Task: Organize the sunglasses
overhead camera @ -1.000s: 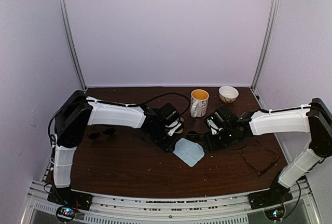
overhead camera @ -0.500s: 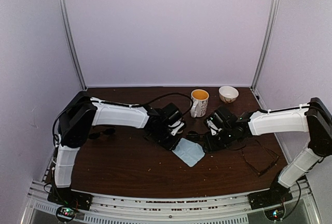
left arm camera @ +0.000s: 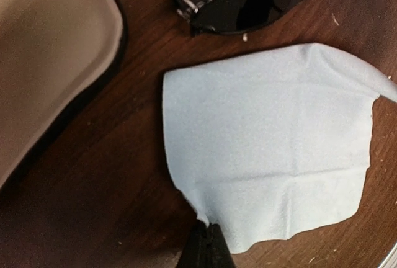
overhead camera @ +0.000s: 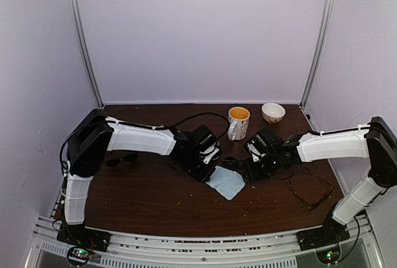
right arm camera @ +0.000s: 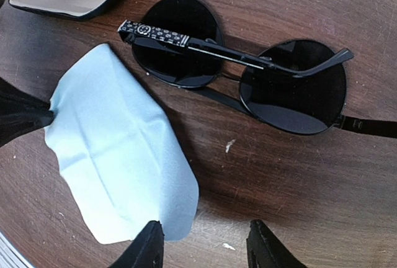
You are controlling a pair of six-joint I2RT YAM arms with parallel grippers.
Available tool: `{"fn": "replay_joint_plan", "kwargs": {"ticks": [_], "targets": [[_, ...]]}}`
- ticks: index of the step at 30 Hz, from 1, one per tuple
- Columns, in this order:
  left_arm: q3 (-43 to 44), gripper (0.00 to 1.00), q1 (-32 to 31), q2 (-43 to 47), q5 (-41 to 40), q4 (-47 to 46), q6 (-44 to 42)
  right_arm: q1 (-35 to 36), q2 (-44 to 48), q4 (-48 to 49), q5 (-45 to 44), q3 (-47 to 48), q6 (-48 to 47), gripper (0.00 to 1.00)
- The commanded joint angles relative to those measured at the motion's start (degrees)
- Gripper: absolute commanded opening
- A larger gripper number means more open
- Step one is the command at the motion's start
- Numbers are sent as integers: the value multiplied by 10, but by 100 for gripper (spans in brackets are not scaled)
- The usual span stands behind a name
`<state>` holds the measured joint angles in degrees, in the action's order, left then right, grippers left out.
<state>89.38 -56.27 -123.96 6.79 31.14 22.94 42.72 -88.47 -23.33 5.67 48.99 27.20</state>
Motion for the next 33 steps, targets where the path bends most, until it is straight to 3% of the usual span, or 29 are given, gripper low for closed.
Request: {"fn": "replay_joint_plan", "kwargs": {"ticks": [1, 20, 24, 27, 33], "targets": [[-46, 0, -3, 44, 12, -9, 21, -2, 9, 2, -20, -3, 2, 47], [-116, 0, 5, 88, 19, -31, 45, -3, 18, -24, -20, 15, -6, 48], [-121, 0, 6, 97, 36, -31, 51, 2, 42, 3, 26, 2, -25, 49], [-127, 0, 6, 102, 45, -35, 55, 31, 44, 11, 54, 1, -55, 50], [-150, 0, 6, 115, 46, -46, 63, 123, 25, 12, 24, 9, -120, 50]]}}
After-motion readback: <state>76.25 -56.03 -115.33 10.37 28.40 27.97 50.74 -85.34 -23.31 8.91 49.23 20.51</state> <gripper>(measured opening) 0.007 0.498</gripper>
